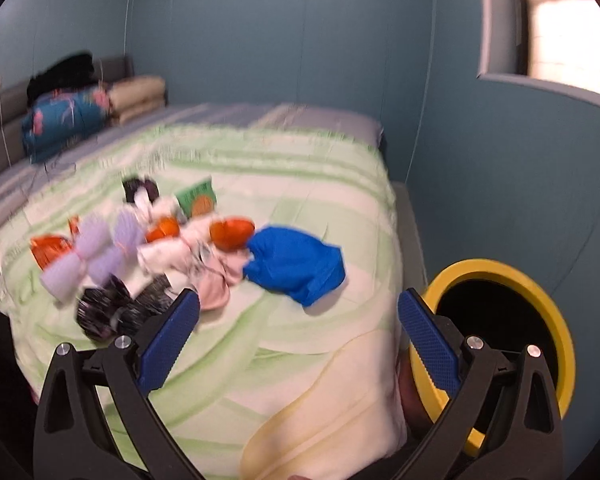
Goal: Collect trash
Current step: 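Grasp the orange wrapper with the left tool while the right tool grasps the blue bag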
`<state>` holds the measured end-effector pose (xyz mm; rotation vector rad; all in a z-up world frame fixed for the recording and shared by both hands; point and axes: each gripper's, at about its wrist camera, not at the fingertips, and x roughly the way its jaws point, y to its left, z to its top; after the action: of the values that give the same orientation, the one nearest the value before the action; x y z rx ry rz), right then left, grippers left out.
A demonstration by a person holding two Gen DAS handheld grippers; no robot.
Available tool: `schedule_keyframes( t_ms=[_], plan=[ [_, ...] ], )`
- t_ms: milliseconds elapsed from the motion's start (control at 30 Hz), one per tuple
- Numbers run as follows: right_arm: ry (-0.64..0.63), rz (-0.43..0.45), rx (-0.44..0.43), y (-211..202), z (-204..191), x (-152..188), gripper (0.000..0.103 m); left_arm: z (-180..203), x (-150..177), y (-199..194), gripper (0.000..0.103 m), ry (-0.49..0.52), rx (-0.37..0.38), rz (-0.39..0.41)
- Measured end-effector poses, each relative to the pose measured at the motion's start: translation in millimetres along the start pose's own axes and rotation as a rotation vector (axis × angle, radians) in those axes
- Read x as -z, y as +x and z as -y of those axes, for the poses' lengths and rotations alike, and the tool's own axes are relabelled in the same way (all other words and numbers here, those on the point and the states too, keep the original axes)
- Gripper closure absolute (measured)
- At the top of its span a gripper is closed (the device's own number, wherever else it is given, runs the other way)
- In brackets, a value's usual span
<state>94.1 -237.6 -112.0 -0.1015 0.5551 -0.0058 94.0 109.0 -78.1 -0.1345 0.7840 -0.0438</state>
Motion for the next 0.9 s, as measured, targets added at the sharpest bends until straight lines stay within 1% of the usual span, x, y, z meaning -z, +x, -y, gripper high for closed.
schedule_keyframes(
  t_ms=[67, 133, 200, 300, 433, 500, 567, 633, 700, 767, 833, 900],
  plan=[
    [0.015, -0.053, -0.022, 20.1, 1.5, -2.4, 0.008, -17.6, -5.8, 13.1, 0.007, -0.038, -0.011, -0.029],
    [0.044, -0.092, -0.042, 35.9, 4.9, -5.5, 0.008, -29.6, -14.7, 22.3, 0.007, -0.05, -0.021, -0.03],
    [0.059, -0.115, -0.042, 49.1, 7.9, -9.8, 0.008, -34.8, -23.1, 27.8, 0.007, -0.027, -0.041, -0.009],
    [0.073, -0.141, -0.053, 63.7, 11.3, -15.9, 0.008, -38.8, -36.2, 41.1, 0.007, 0.014, -0.062, -0.01],
    [0.095, -0.173, -0.082, 77.7, 16.6, -24.5, 0.008, -44.4, -51.7, 64.4, 0.007, 0.025, -0.005, -0.047],
    [0.115, -0.199, -0.101, 86.3, 20.1, -28.8, 0.008, -46.4, -57.7, 74.7, 0.007, 0.02, 0.007, -0.064],
    [0.12, -0.23, -0.128, 98.8, 18.9, -34.1, 0.008, -47.5, -62.2, 85.9, 0.007, 0.014, 0.042, -0.087],
    [0.124, -0.253, -0.111, 113.7, 18.5, -39.1, 0.008, -48.0, -63.9, 96.9, 0.007, 0.004, 0.051, -0.11],
    [0.155, -0.279, -0.102, 125.7, 21.1, -42.7, 0.008, -49.0, -65.2, 109.3, 0.007, -0.017, 0.043, -0.138],
    [0.176, -0.298, -0.094, 137.4, 22.2, -46.3, 0.008, -48.2, -65.9, 119.9, 0.007, -0.024, 0.063, -0.163],
    [0.154, -0.305, -0.071, 147.1, 18.0, -49.5, 0.008, -46.8, -65.1, 130.2, 0.007, -0.026, 0.082, -0.188],
    [0.13, -0.301, -0.053, 154.6, 12.5, -50.5, 0.008, -47.1, -63.6, 137.2, 0.007, -0.033, 0.076, -0.2]
  ],
)
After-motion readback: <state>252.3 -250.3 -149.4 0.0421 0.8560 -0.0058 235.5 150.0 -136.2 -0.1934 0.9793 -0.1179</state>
